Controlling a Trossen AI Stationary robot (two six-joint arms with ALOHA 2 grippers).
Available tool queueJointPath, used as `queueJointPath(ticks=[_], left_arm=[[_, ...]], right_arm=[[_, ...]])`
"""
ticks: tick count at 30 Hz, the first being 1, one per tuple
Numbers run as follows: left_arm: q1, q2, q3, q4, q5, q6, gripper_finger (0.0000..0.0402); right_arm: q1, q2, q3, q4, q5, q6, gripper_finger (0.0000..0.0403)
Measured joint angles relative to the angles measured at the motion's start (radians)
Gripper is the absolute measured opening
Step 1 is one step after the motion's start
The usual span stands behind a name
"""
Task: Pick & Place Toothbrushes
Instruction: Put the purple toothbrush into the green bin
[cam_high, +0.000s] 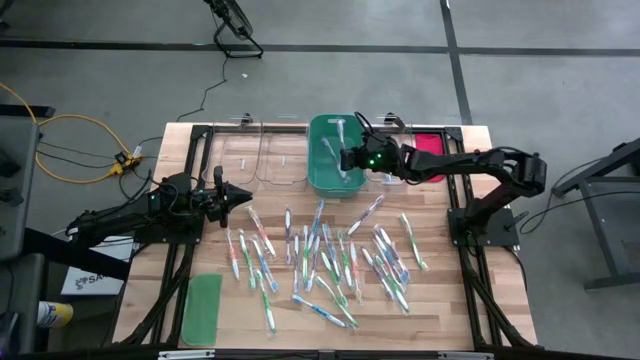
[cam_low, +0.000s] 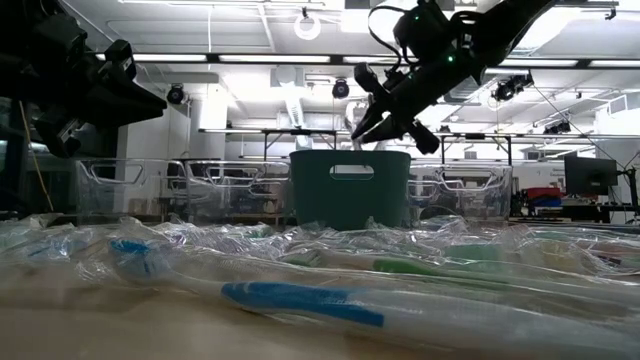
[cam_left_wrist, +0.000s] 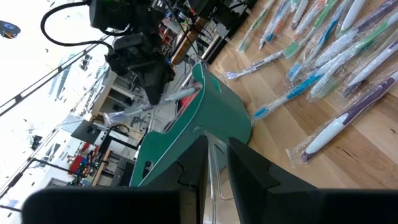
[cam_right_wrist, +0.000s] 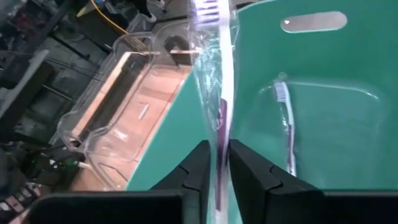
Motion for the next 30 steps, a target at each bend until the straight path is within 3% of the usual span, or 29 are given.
queueJointPath(ticks=[9, 14, 22, 30], left_arm=[[0.0, 0.0, 0.0, 0.0, 0.0, 0.0, 0.0055], [0.0, 0.0, 0.0, 0.0, 0.0, 0.0, 0.0055], [0.0, 0.0, 0.0, 0.0, 0.0, 0.0, 0.0055], [0.0, 0.0, 0.0, 0.0, 0.0, 0.0, 0.0055]], right_arm=[[-0.001, -0.007, 0.0, 0.003, -0.009, -0.009, 0.0126], [-0.006, -0.017, 0.001, 0.015, -0.066, -0.031, 0.0146], [-0.001, -0.071, 0.001, -0.006, -0.407, -0.233, 0.0148], [0.056, -0.171, 0.001, -0.174, -0.494, -0.434, 0.0148]])
